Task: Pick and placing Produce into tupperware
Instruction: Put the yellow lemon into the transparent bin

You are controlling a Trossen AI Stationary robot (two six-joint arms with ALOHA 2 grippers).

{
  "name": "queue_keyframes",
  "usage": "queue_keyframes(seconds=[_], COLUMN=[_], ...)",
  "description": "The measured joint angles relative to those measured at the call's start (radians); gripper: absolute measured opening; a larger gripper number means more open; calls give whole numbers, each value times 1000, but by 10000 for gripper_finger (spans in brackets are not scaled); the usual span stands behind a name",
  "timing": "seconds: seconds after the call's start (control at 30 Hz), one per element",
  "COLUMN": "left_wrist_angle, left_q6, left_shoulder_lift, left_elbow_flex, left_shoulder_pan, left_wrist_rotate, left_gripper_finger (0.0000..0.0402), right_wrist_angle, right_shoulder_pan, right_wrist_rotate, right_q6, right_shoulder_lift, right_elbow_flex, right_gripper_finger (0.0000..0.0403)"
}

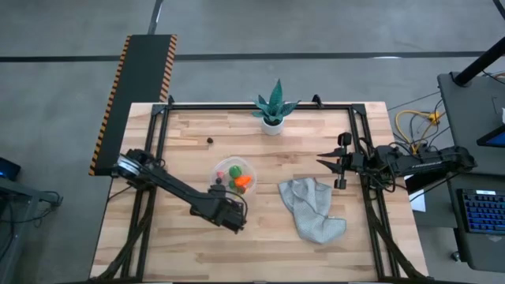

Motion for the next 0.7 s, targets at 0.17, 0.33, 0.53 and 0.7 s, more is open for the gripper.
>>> queue_keyframes(seconds=[0.17, 0.33, 0.53, 0.7], left_wrist_angle=[1, 1, 2, 4], left_q6=[-8, -27, -25, -41], left_shoulder_lift=[18, 18, 19, 19], left_elbow_flex=[-1, -4, -5, -17], left_shoulder_pan=[2, 5, 15, 16], left_wrist_rotate=[-4, -30, -32, -27], left_gripper_finger=[341, 341, 341, 341], right_wrist_angle=[-1, -1, -2, -2], right_shoulder_pan=[0, 0, 0, 0], right_wrist_rotate=[0, 0, 0, 0], right_q6=[4, 6, 7, 7], right_shoulder_lift=[0, 0, 0, 0], right_elbow_flex=[0, 0, 0, 0], right_gripper_finger=[61, 61, 61, 61])
